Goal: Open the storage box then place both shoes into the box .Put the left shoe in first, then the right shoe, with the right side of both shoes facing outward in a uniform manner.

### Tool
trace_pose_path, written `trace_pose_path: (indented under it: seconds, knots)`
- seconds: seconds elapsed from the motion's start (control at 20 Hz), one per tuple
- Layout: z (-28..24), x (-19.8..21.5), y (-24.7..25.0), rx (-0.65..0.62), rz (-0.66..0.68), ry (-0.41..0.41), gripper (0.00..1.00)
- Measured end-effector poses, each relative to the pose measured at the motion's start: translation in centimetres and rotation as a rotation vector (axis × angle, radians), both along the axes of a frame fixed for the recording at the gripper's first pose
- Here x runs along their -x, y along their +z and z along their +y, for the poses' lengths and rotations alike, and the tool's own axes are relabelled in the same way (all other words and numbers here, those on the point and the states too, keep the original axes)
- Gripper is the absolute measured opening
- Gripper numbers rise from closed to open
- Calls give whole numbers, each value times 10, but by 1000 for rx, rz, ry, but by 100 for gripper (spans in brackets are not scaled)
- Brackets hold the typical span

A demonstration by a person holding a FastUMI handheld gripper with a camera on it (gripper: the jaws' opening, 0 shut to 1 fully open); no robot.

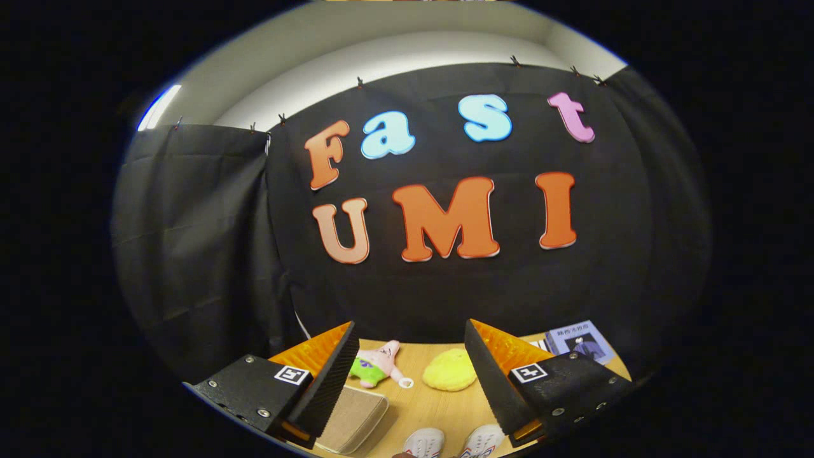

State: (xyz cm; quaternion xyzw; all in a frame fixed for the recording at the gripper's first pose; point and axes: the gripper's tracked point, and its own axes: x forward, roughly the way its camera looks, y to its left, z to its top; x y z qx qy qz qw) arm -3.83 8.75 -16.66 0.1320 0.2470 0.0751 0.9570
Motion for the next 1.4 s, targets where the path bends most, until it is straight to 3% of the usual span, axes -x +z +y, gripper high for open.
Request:
trace_pose_path:
  seconds: [0.25,0.7,1.4]
  knots:
    - [32,20,-45,-178,181,35,99]
    - [87,58,-130,-347,467,114,98]
    - [157,128,-266,-425,778,255,99]
